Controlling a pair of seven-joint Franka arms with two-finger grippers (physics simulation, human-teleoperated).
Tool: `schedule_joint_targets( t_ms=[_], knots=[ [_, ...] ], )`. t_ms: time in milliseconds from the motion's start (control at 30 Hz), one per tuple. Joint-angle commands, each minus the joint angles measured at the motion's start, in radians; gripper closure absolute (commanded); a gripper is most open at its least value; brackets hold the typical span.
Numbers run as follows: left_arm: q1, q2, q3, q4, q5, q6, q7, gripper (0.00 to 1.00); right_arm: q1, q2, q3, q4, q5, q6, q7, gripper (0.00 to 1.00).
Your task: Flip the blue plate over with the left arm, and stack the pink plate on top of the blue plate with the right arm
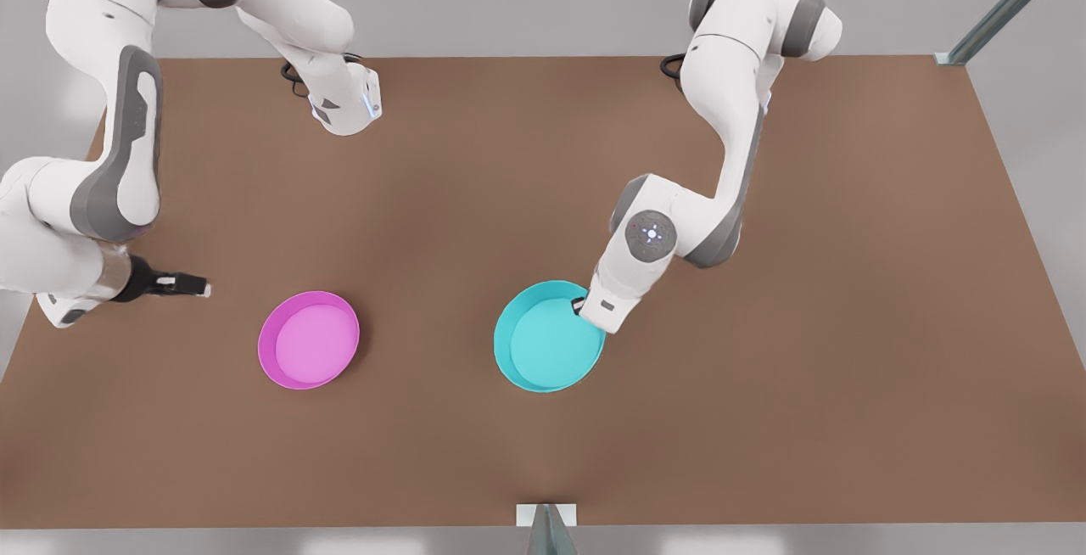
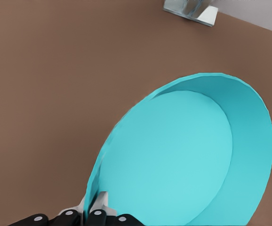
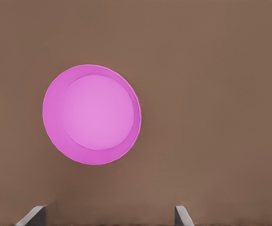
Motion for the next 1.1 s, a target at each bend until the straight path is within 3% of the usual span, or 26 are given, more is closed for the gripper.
schedule_joint_targets(
  t_ms=[0,33,100,200,267,400,467,667,800,1000,1067],
  knots=[
    [0.000,0.002,0.000,0.017,0.016,0.002,0.014,0.79,-0.004,0.017,0.000,0.007,0.029,-0.023,0.002,0.00],
    [0.000,0.005,-0.001,0.039,0.057,0.002,0.061,0.79,-0.041,0.047,0.000,0.021,0.130,-0.028,-0.001,0.00],
    [-0.012,0.005,0.000,0.053,0.108,0.030,0.106,0.79,-0.035,0.133,0.003,0.078,0.074,-0.005,-0.014,0.00],
    [-0.087,0.029,-0.001,0.074,0.398,0.082,0.106,0.79,-0.020,0.189,0.006,0.115,0.080,0.098,0.003,0.00],
    [-0.113,0.040,0.000,0.106,0.491,0.085,0.097,0.79,-0.006,0.205,0.009,0.115,0.086,0.087,0.141,0.00],
    [-0.210,0.048,0.003,0.109,0.798,0.054,0.097,0.79,-0.035,0.270,0.005,0.110,0.209,0.001,0.106,0.00],
    [-0.248,0.049,0.003,0.122,0.986,-0.016,0.103,0.79,-0.078,0.305,0.003,0.109,0.218,0.000,-0.021,0.00],
    [-0.390,0.158,-0.001,0.077,1.636,-0.369,0.132,0.79,-0.078,0.311,0.003,0.107,0.219,0.001,-0.020,0.00],
    [-0.448,0.258,0.003,0.079,1.763,-0.455,0.132,0.79,-0.067,0.348,0.003,0.097,0.218,0.041,-0.020,0.00],
    [-0.532,0.420,-0.001,0.085,1.775,-0.496,0.134,0.79,-0.070,0.403,0.003,0.103,0.210,0.090,-0.213,0.00],
    [-0.548,0.433,-0.066,0.080,1.765,-0.512,0.135,0.79,-0.070,0.383,0.009,0.101,0.210,0.104,-0.248,0.00]
  ],
)
